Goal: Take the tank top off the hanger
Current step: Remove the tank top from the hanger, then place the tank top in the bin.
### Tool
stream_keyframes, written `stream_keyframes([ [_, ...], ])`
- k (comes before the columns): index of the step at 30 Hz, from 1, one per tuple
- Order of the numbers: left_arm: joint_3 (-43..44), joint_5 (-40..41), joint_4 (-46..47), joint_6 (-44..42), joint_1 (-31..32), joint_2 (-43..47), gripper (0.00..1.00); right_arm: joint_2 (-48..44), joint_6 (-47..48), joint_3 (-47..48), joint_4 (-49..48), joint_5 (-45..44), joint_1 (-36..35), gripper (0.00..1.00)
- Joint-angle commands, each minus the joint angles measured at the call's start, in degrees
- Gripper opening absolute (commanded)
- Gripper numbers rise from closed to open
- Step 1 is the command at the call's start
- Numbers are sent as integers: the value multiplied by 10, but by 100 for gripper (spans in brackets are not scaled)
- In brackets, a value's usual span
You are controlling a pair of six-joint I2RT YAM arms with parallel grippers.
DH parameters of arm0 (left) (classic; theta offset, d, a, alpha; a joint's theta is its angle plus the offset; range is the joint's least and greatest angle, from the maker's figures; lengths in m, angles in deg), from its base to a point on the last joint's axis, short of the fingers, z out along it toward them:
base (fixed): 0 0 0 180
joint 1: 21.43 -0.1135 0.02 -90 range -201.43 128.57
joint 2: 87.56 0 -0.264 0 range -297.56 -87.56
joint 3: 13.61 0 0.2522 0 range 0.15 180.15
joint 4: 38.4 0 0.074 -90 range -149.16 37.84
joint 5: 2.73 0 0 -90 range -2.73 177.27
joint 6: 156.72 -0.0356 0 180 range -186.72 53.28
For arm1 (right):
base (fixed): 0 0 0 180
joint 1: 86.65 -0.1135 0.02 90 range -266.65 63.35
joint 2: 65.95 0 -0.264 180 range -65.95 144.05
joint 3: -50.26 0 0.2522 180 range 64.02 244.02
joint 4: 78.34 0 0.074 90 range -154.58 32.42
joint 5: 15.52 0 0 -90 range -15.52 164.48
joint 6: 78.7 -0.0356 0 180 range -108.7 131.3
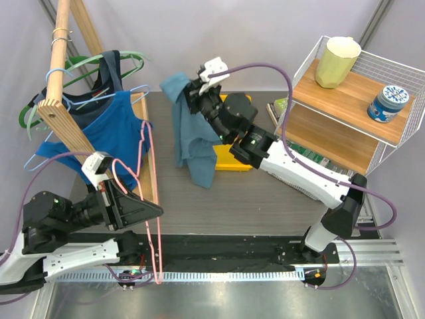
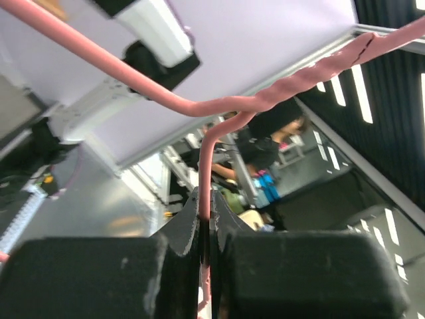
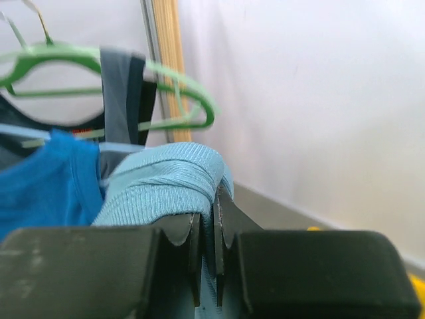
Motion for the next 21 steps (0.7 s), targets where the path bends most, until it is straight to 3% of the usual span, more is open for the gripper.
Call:
stream_keyframes([
  [1,50,109,-130,-56,-2,23,0,7,92,149,19,-18,-1,1],
  [3,58,142,-168,-70,-2,29,0,23,125,187,30,-11,2,1],
  [10,62,135,-187,-93,-2,14,0,78,162,346,69,0,25,1],
  [14,68,117,-184,-95,-2,-6,0,85,142,336,69,22,58,1],
  [21,56,114,-168,-92,-2,-19,0,95,105,216,53,53,116,1],
])
